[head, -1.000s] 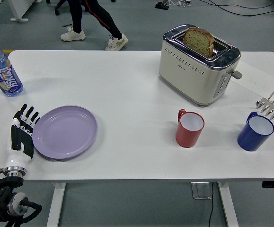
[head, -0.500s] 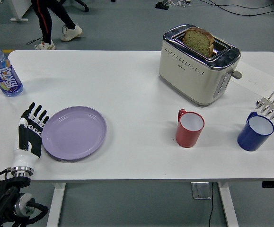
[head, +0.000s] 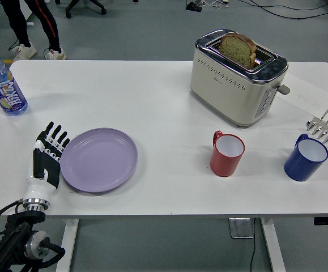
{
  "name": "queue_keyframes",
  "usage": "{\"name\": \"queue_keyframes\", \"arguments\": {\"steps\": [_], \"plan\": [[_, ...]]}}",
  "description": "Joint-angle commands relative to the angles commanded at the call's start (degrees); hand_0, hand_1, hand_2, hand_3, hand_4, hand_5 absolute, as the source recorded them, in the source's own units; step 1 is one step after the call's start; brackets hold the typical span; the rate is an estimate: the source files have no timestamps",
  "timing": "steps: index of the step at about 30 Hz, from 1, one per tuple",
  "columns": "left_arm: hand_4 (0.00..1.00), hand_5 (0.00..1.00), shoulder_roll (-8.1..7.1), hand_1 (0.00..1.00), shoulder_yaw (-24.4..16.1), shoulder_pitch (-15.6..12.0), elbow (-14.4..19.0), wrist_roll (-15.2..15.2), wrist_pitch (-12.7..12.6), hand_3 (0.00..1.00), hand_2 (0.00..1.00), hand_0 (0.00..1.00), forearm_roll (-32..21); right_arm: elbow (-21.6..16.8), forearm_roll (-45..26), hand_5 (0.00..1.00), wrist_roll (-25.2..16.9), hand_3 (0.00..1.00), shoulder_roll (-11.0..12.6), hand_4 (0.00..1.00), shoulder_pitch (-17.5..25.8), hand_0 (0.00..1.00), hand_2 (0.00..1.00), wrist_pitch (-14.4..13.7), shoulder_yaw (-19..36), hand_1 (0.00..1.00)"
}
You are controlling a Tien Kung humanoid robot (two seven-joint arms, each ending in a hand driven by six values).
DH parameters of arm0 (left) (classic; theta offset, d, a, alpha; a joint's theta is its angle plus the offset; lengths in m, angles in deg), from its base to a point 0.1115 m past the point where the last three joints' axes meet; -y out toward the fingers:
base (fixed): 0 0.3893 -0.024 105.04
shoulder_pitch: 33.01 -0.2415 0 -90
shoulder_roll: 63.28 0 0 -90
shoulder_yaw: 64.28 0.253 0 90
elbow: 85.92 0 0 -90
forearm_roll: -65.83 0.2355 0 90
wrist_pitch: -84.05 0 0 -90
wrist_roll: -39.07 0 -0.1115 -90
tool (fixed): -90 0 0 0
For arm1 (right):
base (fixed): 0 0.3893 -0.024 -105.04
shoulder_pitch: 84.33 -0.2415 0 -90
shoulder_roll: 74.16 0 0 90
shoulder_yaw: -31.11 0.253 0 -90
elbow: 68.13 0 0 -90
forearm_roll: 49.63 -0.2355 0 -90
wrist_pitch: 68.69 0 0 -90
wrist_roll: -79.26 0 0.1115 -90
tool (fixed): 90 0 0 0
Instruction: Push plate across desktop
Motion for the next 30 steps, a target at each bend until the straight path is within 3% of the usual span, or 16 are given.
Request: {"name": "queue_keyframes", "arguments": {"steps": [30], "plan": [[0.495,0.998,0.18,0.923,7.1,1.2,0.4,-0.4,-0.1,0.974,0.961,0.895,-2.0,0.0,0.4,0.31,0.0,0.611,0.1,0.171,-0.1,0.627,0.662,0.1,0.0,0.57]]}}
